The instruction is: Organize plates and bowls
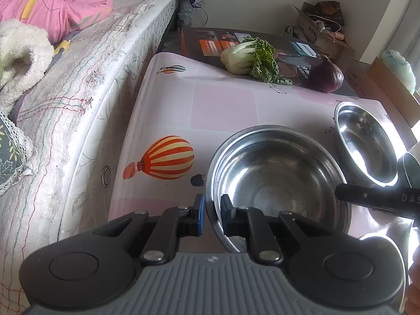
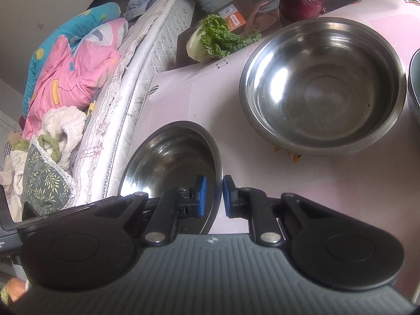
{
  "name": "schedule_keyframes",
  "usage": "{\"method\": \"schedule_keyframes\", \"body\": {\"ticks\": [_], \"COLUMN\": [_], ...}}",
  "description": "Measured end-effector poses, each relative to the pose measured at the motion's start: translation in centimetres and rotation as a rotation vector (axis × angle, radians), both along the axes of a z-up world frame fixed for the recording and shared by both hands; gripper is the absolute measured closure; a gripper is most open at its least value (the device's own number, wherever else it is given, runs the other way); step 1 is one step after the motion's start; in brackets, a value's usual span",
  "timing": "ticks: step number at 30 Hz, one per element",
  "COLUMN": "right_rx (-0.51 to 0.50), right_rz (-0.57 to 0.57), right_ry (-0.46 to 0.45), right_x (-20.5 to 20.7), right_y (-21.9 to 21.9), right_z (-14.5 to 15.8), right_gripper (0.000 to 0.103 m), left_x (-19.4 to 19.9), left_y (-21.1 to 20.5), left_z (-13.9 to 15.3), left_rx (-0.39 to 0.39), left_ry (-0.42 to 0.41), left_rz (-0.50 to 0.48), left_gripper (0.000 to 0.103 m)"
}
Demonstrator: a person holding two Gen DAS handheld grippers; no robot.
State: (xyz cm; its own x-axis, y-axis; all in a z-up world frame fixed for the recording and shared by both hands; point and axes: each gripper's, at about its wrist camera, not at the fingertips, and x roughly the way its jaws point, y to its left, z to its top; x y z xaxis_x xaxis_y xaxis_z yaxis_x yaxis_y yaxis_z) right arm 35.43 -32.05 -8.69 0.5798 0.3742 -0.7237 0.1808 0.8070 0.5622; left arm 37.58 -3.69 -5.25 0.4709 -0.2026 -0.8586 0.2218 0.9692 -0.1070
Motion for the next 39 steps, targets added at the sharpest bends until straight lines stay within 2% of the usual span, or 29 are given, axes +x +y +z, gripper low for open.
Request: {"method": "schedule_keyframes", "body": {"ticks": [10, 12, 14, 18, 21, 24, 26, 29, 31, 33, 34, 38, 39], "right_rx": [0.009, 0.024, 0.045, 0.021, -0.010, -0.066, -0.125, -0.234, -0.311, -0.376, -0.405, -0.457, -0.465], "right_rz": [0.021, 0.029, 0.037, 0.035, 0.028, 0.038, 0.060, 0.127, 0.173, 0.216, 0.244, 0.292, 0.295], "right_ry": [-0.018, -0.023, -0.023, -0.020, -0.020, -0.043, -0.069, -0.130, -0.165, -0.185, -0.194, -0.188, -0.187], "right_x": [-0.2, -0.2, -0.2, -0.2, -0.4, -0.5, -0.5, -0.8, -1.0, -1.1, -1.2, -1.3, -1.2], "right_y": [0.0, 0.0, 0.1, 0.5, 0.1, -0.5, -0.6, -0.1, 0.6, 1.4, 1.8, 3.0, 3.3], "right_z": [0.6, 0.8, 0.9, 1.1, 1.2, 2.0, 3.0, 4.7, 5.5, 5.9, 5.9, 5.1, 4.8], "right_gripper": [0.094, 0.097, 0.097, 0.097, 0.095, 0.094, 0.093, 0.089, 0.078, 0.071, 0.068, 0.065, 0.065], "left_x": [-0.2, -0.3, -0.5, -0.9, -0.7, -0.7, -0.9, -1.5, -1.8, -1.9, -2.0, -1.8, -1.8], "left_y": [0.6, 0.7, 0.5, -0.1, 0.5, 1.7, 2.5, 3.3, 3.6, 4.0, 4.4, 5.4, 5.4], "left_z": [0.4, 0.7, 1.1, 1.7, 1.9, 2.1, 2.4, 3.0, 3.2, 3.2, 3.1, 2.0, 1.9], "left_rx": [-0.013, -0.039, -0.076, -0.050, -0.062, -0.080, -0.085, -0.073, -0.066, -0.079, -0.118, -0.275, -0.279], "left_ry": [0.005, 0.007, 0.018, -0.012, -0.010, -0.027, -0.052, -0.114, -0.138, -0.161, -0.164, -0.119, -0.117], "left_rz": [0.013, 0.001, -0.014, -0.020, -0.005, 0.013, 0.021, 0.025, 0.026, 0.022, 0.010, -0.004, -0.006], "left_gripper": [0.091, 0.097, 0.097, 0.097, 0.095, 0.077, 0.055, 0.033, 0.021, 0.017, 0.017, 0.016, 0.016]}}
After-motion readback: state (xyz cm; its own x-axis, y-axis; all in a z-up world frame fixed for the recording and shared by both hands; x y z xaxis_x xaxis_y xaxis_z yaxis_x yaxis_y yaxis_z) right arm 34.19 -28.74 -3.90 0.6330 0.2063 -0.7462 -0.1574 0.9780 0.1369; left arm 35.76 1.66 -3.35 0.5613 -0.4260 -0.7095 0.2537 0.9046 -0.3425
